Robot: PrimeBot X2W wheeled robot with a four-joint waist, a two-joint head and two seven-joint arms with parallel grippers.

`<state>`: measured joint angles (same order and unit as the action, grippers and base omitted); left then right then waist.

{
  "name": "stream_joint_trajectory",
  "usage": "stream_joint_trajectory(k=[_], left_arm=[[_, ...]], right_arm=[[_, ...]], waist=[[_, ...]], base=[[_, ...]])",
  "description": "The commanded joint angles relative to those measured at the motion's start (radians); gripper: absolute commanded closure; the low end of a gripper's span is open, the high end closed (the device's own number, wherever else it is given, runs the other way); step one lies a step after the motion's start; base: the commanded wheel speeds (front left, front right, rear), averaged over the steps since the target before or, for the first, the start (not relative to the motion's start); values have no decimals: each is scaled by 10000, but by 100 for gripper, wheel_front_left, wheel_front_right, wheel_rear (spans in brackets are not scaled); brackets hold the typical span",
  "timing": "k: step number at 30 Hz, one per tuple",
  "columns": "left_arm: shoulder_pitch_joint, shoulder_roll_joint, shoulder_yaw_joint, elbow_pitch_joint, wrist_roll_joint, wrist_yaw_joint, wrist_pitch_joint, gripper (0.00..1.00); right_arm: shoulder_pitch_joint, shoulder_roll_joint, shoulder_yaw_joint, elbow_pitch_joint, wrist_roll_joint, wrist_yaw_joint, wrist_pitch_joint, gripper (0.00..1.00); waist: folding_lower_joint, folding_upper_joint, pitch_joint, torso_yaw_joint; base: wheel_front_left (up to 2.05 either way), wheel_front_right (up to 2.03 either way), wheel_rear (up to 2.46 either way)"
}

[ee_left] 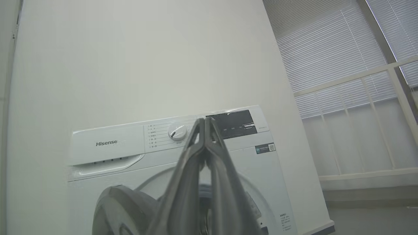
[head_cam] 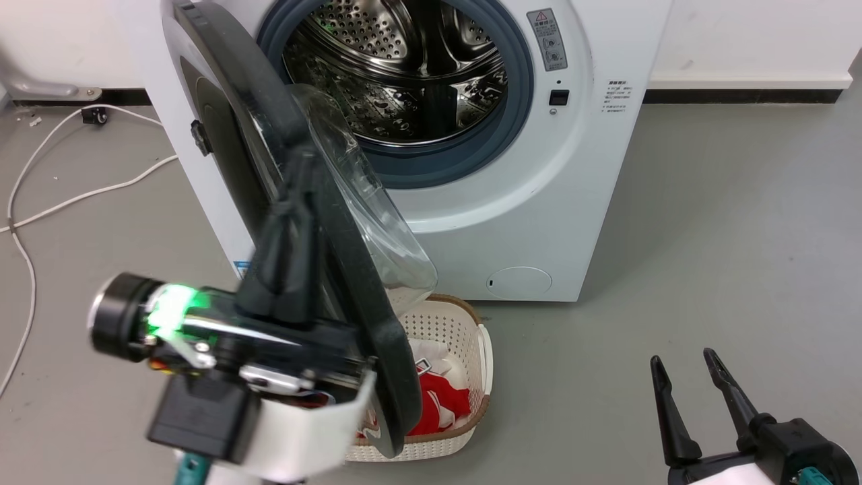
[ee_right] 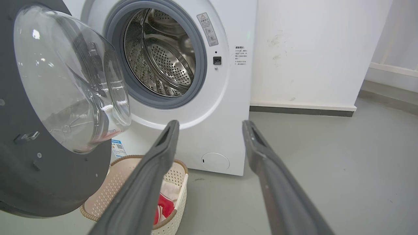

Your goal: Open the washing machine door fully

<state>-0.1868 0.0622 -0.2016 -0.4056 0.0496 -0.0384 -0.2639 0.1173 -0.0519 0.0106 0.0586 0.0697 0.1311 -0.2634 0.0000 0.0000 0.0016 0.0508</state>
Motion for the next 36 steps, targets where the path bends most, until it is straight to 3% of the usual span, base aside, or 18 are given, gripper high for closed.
stream_joint_trajectory(k=[1, 20, 30, 36], left_arm=[[-118, 23, -145, -88, 12, -37, -10, 100], [-114, -79, -4205, 602, -238, -391, -10, 100], [417, 130, -5146, 1491, -243, -328, -10, 100], [853, 399, -5110, 2340, -353, -41, -10, 100]], right_arm=[[-94, 29, 19, 9, -12, -6, -18, 0], [-136, 28, 56, 51, 76, -8, -18, 0], [-77, 28, 69, 83, 87, -8, -18, 0], [-184, 28, 50, 109, 52, -8, -18, 0]], waist=[[0, 0, 2, -15], [0, 0, 40, -10], [0, 0, 86, 33], [0, 0, 189, 70]], base=[[0, 0, 0], [0, 0, 0], [0, 0, 0], [0, 0, 0]])
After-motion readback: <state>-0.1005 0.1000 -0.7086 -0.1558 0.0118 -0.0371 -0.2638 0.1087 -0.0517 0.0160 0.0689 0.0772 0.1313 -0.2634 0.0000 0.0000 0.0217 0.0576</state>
